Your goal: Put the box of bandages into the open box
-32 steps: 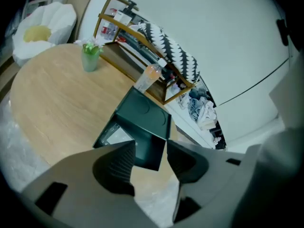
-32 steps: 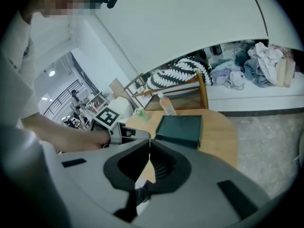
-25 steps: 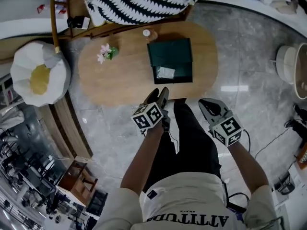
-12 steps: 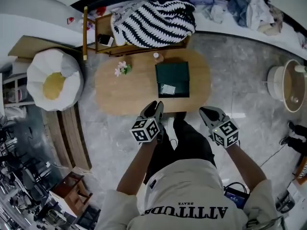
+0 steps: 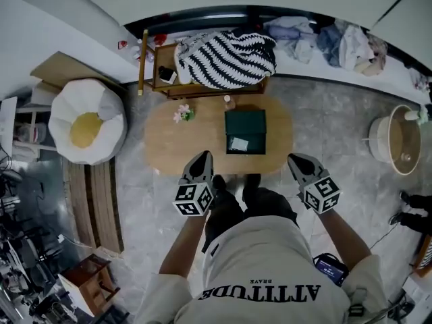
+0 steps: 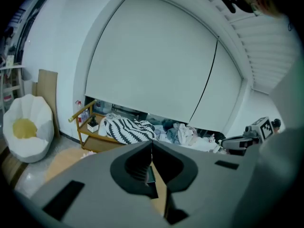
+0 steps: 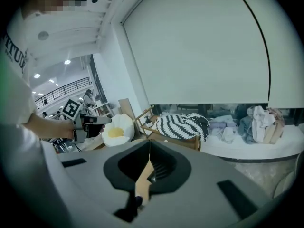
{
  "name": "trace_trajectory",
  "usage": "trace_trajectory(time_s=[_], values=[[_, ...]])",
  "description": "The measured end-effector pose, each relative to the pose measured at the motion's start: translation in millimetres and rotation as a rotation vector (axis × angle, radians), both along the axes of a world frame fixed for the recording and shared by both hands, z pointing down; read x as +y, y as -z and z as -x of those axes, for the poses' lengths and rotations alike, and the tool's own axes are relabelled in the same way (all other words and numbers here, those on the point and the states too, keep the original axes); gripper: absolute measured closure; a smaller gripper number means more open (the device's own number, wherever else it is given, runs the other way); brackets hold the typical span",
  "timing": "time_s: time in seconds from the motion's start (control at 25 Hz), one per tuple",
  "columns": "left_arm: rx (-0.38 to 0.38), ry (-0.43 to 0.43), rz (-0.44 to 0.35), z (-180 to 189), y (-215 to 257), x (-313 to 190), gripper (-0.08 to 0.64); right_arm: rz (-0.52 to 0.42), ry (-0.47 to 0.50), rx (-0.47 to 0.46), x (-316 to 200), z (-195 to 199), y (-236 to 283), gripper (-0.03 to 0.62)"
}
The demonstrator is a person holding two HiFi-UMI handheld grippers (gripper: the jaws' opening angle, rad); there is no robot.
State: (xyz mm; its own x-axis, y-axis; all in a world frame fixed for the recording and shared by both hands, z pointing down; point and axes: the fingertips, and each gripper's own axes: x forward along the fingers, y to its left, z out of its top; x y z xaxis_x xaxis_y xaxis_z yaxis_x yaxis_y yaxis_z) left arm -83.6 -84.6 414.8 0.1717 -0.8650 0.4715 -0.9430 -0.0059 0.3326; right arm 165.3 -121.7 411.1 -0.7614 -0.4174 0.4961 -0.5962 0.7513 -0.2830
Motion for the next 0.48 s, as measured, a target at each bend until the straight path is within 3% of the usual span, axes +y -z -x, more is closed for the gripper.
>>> trace_trajectory(time_s=[0.32, 0.48], values=[[-0.087, -0.027, -0.155, 24.3, 78.1, 33.3, 0.538, -0.125, -0.057, -0.009, 3.1, -5.5, 60.7, 0.572], [-0.085, -0.034, -0.198, 41.2, 94.5, 48.0, 0.538, -0.167, -0.112, -0.018, 11.7, -5.9, 80.5, 0.572]])
